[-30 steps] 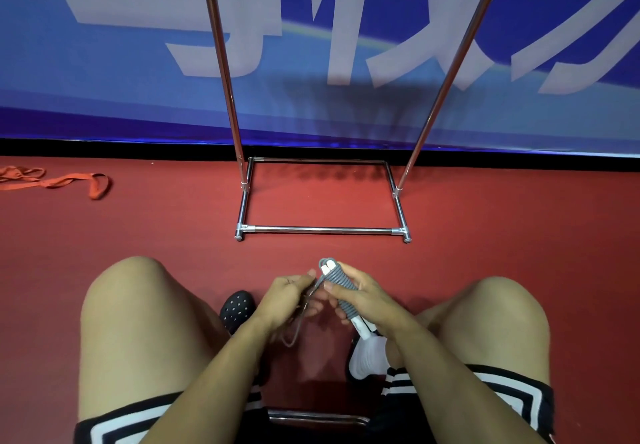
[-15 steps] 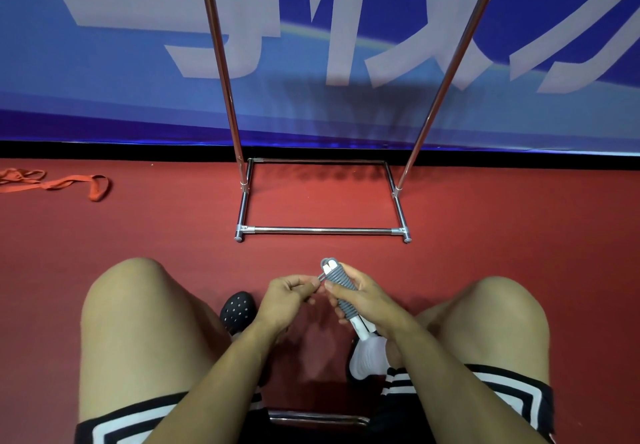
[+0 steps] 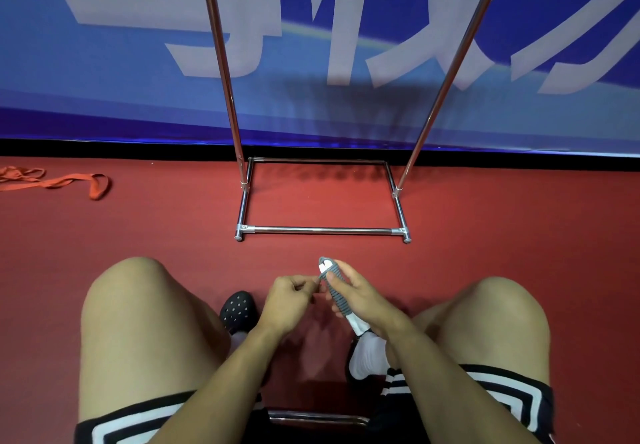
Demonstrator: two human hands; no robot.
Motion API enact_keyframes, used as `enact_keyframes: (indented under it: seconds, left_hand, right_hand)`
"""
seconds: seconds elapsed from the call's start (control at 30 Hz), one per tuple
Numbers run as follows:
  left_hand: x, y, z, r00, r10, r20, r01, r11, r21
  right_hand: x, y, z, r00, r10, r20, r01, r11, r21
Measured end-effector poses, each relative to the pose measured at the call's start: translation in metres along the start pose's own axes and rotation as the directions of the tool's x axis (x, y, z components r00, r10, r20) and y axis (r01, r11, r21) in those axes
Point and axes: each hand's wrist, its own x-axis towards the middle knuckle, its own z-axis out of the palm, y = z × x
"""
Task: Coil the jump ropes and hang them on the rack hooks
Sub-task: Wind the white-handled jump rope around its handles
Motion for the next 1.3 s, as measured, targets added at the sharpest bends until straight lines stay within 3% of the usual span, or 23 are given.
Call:
enact_keyframes:
  seconds: [0.3,0.47,0.73,0.9,1.17,1.3]
  left_hand:
    - [-0.005,0.005,-0.002,0.999,-0.043,0.018,0.043,0.999,0.025]
    - [-0.003,0.005,-0.001,0.998,-0.025,0.064,0.035,0.987,-0.159]
    - [-0.002,0.009,-0.002,0.981,-0.038,0.191,0.107,0.924,-0.366]
    - [0.001,0.002,-0.005,0.976,-0.042,0.216,0.112,0.939,-0.326]
    - [-0.001,0.003,-0.004,0.983,-0.121,0.141,0.156,0.949,-0.274]
    - [-0.001,0.001,-0.005,0.978,-0.143,0.153,0.163,0.978,-0.127]
  right_hand:
    - [-0.004,0.0,0.005,0.999,-0.014,0.032,0.014,1.0,-0.008]
    - [-0.006,-0.003,0.002,1.0,-0.016,0.011,0.016,1.0,0.027]
    - [-0.013,-0.008,-0.006,0.986,0.05,0.158,-0.082,0.976,0.2]
    - [-0.015,-0.008,-0.005,0.972,0.022,0.233,-0.061,0.985,0.159]
    - [-0.017,-0.006,-0.011,0.99,-0.02,0.143,0.022,1.0,-0.01]
    - [-0.015,-0.008,-0.014,0.994,-0.042,0.102,0.046,0.998,-0.035]
